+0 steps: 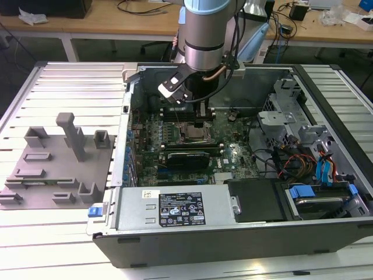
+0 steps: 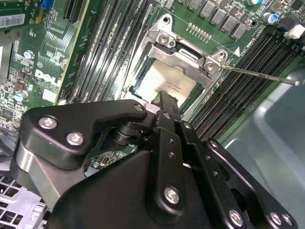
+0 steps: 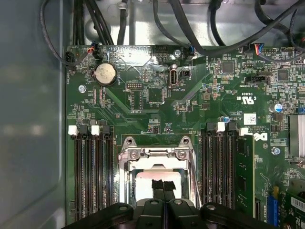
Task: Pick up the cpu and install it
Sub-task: 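Close the cpu cover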
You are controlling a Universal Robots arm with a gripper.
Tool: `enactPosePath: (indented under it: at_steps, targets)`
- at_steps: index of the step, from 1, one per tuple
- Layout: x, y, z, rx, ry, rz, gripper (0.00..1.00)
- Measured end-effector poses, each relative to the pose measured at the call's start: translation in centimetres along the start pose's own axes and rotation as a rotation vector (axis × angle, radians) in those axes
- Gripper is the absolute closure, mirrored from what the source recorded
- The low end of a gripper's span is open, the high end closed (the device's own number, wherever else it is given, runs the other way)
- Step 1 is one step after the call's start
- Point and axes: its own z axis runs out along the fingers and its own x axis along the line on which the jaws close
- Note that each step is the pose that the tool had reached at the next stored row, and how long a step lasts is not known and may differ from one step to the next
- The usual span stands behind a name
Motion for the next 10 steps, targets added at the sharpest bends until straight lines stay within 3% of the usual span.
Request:
enactPosePath:
  at_steps: [4,5,6,10]
  targets:
    - [0.0,0.0,0.0,-0.0015,0.0018,-0.047,0.89]
    - [0.0,0.0,0.01,-0.0025,0.0029,-0.078,0.89]
    - [0.0,-0.01,0.01,-0.0043,0.0028,-0.139,0.89]
    - [0.0,0.0,0.01,-0.0063,0.0001,-0.215,0.89]
